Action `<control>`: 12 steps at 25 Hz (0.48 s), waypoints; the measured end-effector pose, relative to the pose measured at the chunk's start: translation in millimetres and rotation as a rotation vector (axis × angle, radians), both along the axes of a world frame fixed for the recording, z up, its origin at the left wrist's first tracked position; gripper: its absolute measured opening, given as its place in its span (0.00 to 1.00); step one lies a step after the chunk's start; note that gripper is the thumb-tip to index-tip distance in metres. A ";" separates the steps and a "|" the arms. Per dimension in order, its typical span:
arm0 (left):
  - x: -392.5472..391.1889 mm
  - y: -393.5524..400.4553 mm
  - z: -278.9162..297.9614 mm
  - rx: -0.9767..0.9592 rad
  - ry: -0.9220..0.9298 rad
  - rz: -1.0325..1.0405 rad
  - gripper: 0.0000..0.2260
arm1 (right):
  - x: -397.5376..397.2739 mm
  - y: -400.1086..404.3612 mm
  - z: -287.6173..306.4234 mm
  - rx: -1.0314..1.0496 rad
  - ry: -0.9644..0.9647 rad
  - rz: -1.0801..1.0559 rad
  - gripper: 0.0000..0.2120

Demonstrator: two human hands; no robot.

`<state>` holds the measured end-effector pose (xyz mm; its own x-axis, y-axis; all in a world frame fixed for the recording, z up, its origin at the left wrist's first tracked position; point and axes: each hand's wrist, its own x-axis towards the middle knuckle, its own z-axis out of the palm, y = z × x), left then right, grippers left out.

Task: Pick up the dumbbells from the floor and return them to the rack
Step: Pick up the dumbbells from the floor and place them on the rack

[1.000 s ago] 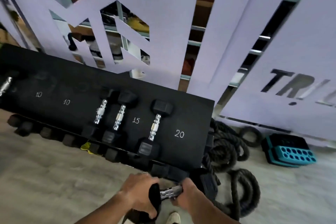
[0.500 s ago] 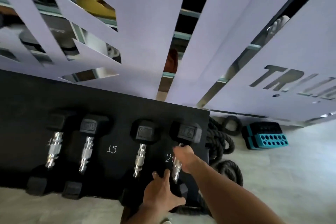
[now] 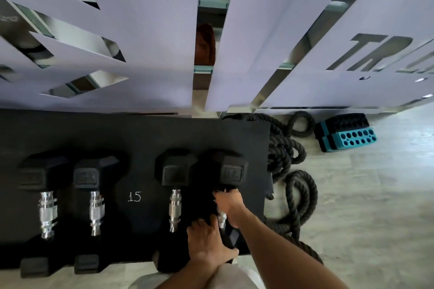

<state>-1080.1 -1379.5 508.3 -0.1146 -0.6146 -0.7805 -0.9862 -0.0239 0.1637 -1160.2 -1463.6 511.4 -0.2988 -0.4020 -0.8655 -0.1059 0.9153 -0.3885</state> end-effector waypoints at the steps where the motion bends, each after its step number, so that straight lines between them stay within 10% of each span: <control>1: 1.0 3.9 -1.1 -0.003 -0.007 0.000 0.49 | 2.4 2.2 -2.5 0.000 -0.015 0.014 0.02; 12: 11.3 8.3 -7.6 0.055 0.012 -0.005 0.51 | 5.1 5.4 -9.0 0.010 0.089 0.343 0.20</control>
<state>-1068.8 -1371.3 500.7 -0.1275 -0.5705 -0.8113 -0.9843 -0.0282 0.1745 -1155.1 -1458.2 502.4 -0.2226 -0.4841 -0.8463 -0.4410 0.8241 -0.3554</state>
